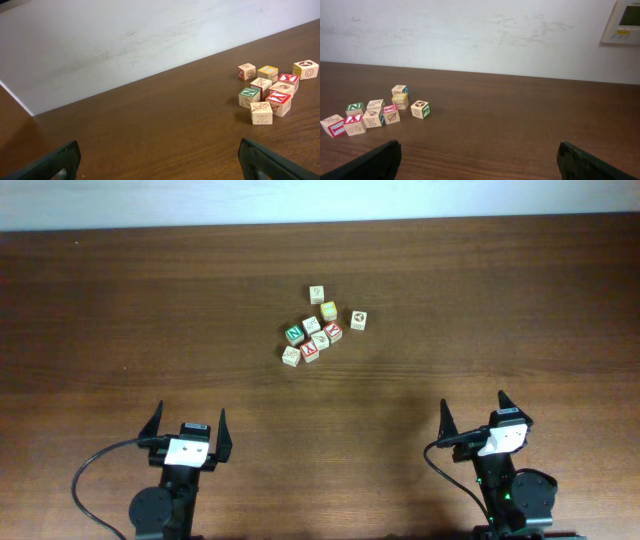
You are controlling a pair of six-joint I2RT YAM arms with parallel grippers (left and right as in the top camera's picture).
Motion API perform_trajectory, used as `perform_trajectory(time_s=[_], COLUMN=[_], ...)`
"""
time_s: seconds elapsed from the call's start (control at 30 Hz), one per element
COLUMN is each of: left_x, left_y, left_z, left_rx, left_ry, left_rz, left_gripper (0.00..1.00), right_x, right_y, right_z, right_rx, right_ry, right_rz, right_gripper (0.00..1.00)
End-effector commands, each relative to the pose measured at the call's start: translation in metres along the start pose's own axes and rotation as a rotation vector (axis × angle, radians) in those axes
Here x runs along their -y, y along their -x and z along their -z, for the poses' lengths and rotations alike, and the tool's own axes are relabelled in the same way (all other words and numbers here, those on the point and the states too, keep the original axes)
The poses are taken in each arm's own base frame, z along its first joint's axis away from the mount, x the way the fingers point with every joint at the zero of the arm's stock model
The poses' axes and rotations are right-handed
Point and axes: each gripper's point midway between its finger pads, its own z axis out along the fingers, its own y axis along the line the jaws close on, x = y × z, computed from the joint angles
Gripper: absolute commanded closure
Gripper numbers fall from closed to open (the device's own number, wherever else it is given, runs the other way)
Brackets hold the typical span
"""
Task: Rotate 3 blocks
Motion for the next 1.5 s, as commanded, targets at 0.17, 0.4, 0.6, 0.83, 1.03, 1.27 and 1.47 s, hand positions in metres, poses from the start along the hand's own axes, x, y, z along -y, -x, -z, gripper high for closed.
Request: perform_trajectory(time_s=[0.17, 0.4, 0.6, 0.83, 1.03, 1.27, 1.47], left_x=[0.002, 0.002, 0.002, 0.002, 0.002, 0.002, 0.002], left_y=[0.000, 0.000, 0.000, 0.000, 0.000, 0.000, 0.000], left_z=[0.000, 0.000, 0.000, 0.000, 0.000, 0.000, 0.000], left_rx=[0.005, 0.005, 0.005, 0.005, 0.005, 0.005, 0.005], left_ry=[-0.010, -0.010, -0.011, -0.011, -0.010, -0.010, -0.011], left_rz=[-0.015, -0.015, -0.015, -0.015, -0.015, -0.015, -0.015], left_gripper=[0.01, 0.01, 0.01, 0.01, 0.01, 0.01, 0.01], right_x=[0.000, 0.000, 0.000, 0.000, 0.001, -0.031, -0.044], right_y=[-0.003, -0.003, -0.003, -0.003, 0.007, 0.046, 0.095], right_z=[0.000, 0.000, 0.000, 0.000, 0.000, 0.009, 0.037], right_rx=[-0.002, -0.002, -0.002, -0.002, 0.039, 0.156, 0.143], right_ry=[0.002, 0.002, 0.002, 0.002, -0.006, 0.182, 0.249], right_rz=[-0.005, -0.005, -0.005, -0.005, 0.000, 0.028, 0.030], right_gripper=[0.01, 0.01, 0.01, 0.01, 0.01, 0.01, 0.02])
